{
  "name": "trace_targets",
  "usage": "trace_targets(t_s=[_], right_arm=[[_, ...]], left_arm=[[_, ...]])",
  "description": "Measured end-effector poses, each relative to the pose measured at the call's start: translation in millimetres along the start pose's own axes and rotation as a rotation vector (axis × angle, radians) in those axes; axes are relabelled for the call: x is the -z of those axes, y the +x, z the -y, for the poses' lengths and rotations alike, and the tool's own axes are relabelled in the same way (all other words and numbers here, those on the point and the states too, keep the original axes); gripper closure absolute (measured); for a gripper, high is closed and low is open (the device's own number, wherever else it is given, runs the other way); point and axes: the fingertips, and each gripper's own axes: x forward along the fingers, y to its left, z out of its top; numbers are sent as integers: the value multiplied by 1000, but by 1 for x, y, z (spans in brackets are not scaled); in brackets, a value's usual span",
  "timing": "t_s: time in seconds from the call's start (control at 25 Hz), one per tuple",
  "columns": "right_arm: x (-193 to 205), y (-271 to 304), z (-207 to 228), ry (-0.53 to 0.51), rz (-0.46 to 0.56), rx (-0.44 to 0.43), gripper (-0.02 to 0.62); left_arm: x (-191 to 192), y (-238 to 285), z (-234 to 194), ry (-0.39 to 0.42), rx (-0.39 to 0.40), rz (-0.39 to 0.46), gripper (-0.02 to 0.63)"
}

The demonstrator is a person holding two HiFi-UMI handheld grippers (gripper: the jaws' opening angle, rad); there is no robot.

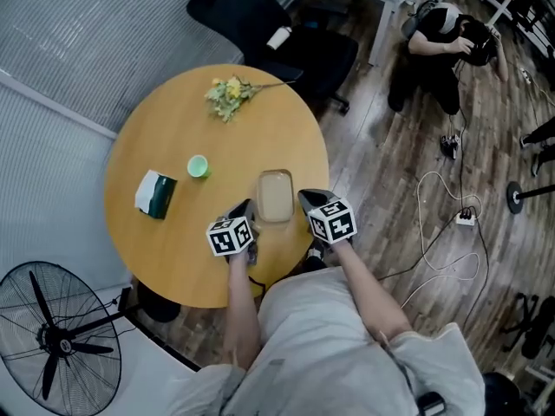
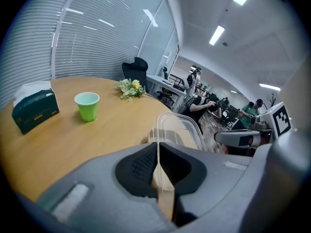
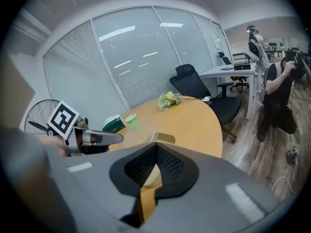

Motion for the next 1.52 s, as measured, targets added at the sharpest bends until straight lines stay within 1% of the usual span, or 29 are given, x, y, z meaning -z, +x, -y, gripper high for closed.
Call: trace_targets(t_s=[0.12, 0.28, 0.52, 0.84, 1.08, 1.28, 1.44, 1.52], right_arm=[[11, -7, -3, 10, -3, 16, 595], [25, -18, -8, 41, 1, 42, 597], [38, -37, -27, 83, 34, 77, 597], [75, -53, -52, 134, 35, 127, 595], [88, -63, -75, 125, 98, 164, 595], [101, -71, -96, 117, 112, 176, 595], [108, -78, -106, 119, 137, 194, 595], [116, -81, -113, 113, 135, 202, 597]], left_arm=[[4, -6, 1, -20, 17, 13, 588], [11, -17, 6, -23, 47, 20, 588], [28, -36, 13, -29, 88, 13, 588], [48, -69, 14, -23, 131, 1, 586], [66, -99, 7, -41, 146, 20, 588], [80, -120, 5, -59, 168, 29, 588], [84, -132, 7, -50, 184, 44, 588], [86, -140, 5, -60, 188, 60, 586]])
